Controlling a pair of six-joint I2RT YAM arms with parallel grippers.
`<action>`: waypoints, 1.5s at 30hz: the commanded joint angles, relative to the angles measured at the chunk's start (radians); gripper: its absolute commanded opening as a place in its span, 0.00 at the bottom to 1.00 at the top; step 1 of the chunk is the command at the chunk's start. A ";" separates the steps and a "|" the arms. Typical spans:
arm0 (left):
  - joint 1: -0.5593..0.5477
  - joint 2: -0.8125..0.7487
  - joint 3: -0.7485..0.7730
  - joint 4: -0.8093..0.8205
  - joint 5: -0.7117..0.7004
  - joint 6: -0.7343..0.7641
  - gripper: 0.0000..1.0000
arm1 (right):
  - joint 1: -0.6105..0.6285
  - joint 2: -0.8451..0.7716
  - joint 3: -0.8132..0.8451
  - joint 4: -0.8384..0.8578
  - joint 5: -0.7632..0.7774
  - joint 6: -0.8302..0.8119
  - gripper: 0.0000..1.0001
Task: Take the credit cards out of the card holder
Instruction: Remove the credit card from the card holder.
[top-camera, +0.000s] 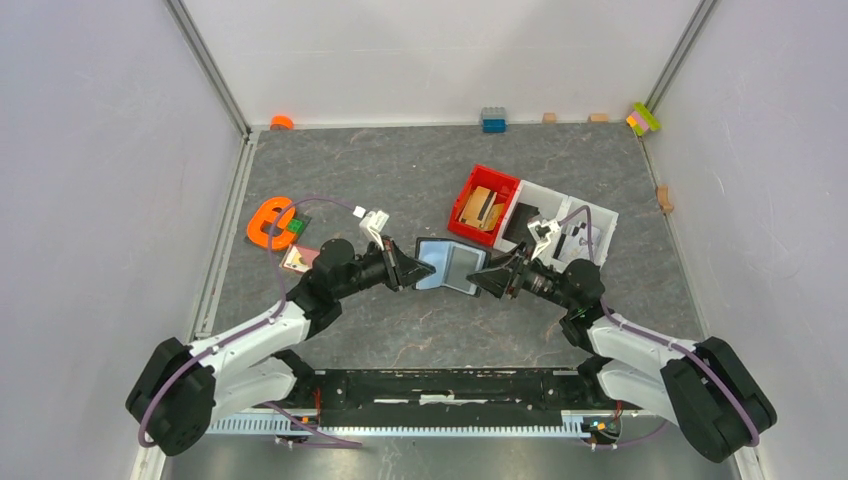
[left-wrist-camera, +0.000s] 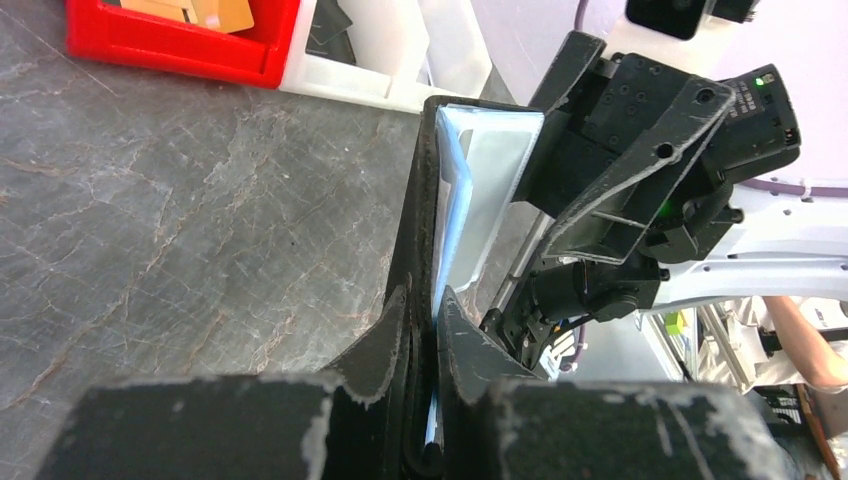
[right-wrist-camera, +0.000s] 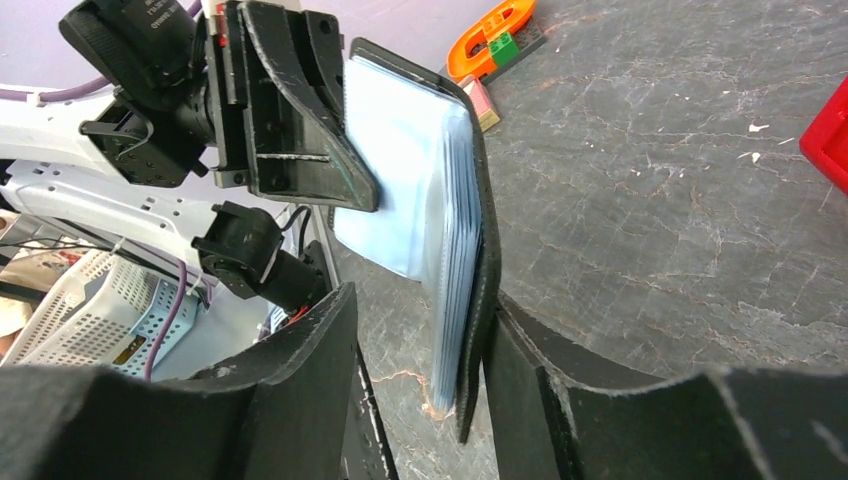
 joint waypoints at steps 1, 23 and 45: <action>0.000 -0.059 0.026 0.010 -0.050 0.050 0.02 | -0.002 0.017 0.037 0.053 -0.018 0.004 0.53; 0.006 -0.042 0.025 0.046 -0.006 0.012 0.02 | 0.009 0.039 0.055 0.036 -0.036 -0.023 0.14; 0.006 0.082 0.067 0.071 0.078 -0.026 0.02 | 0.075 0.034 0.095 -0.042 -0.013 -0.113 0.16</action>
